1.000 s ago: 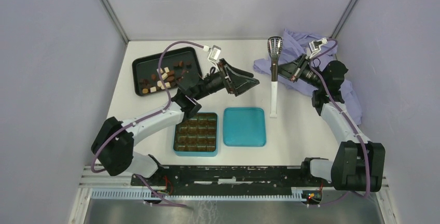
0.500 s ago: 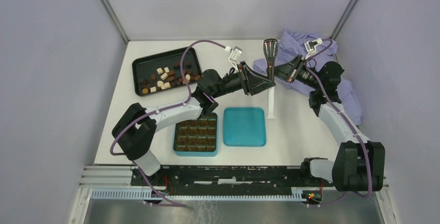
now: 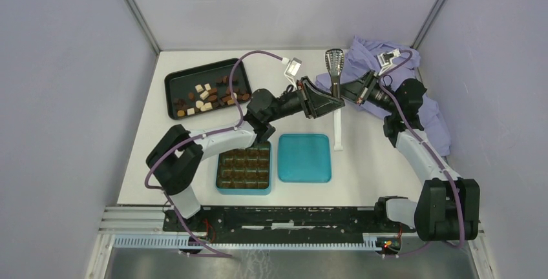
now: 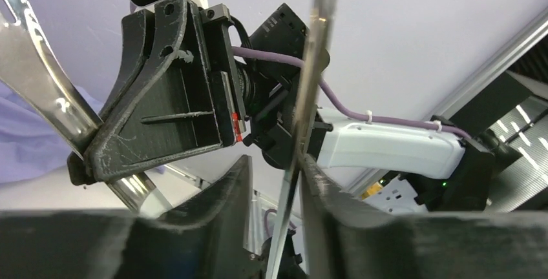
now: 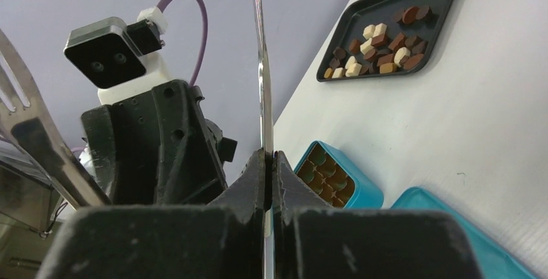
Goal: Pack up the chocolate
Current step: Pick up the clamp at the center of the board.
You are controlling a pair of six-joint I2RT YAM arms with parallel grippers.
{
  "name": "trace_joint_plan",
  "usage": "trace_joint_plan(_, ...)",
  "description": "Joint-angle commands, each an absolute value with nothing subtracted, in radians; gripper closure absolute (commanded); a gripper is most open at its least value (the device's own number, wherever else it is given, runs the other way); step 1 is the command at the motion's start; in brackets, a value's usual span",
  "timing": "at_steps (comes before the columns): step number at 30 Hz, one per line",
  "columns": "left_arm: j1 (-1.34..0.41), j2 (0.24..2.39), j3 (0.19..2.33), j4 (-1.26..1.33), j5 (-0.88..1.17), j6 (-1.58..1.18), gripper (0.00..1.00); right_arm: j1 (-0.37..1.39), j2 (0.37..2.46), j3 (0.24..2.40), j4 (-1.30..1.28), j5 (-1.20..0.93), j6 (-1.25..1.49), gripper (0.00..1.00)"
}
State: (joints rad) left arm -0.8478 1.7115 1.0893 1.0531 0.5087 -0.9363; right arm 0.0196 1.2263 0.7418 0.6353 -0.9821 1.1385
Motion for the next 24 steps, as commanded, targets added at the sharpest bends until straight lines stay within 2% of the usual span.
trace_joint_plan(1, -0.835, 1.676, 1.088, 1.116, 0.466, -0.946, 0.48, 0.033, 1.192, 0.785, 0.716, -1.006, 1.157, 1.0)
trace_joint_plan(4, -0.834, 1.565, 1.015, 1.025, 0.372, -0.838, 0.22, 0.026, 1.207, 0.837, 0.722, -1.006, 1.165, 1.0)
trace_joint_plan(8, -0.835, 1.391, 0.925, 0.889, 0.215, -0.657, 0.01, 0.018, 1.226, 0.911, 0.723, -0.999, 1.184, 1.0)
trace_joint_plan(12, -0.833, 1.276, 0.896, 0.734, 0.159, -0.546, 0.0, 0.018, 1.246, 0.979, 0.695, -0.978, 1.203, 1.0)
trace_joint_plan(14, -0.834, 1.272, 0.895, 0.72, 0.215, -0.546, 0.0, 0.018, 1.259, 1.015, 0.674, -0.965, 1.218, 1.0)
trace_joint_plan(18, -0.836, 1.349, 0.911, 0.822, 0.336, -0.644, 0.0, 0.019, 1.281, 1.058, 0.611, -0.932, 1.252, 1.0)
trace_joint_plan(24, -0.851, 1.429, 0.932, 0.955, 0.312, -0.69, 0.0, 0.037, 1.29, 1.062, 0.555, -0.905, 1.285, 1.0)
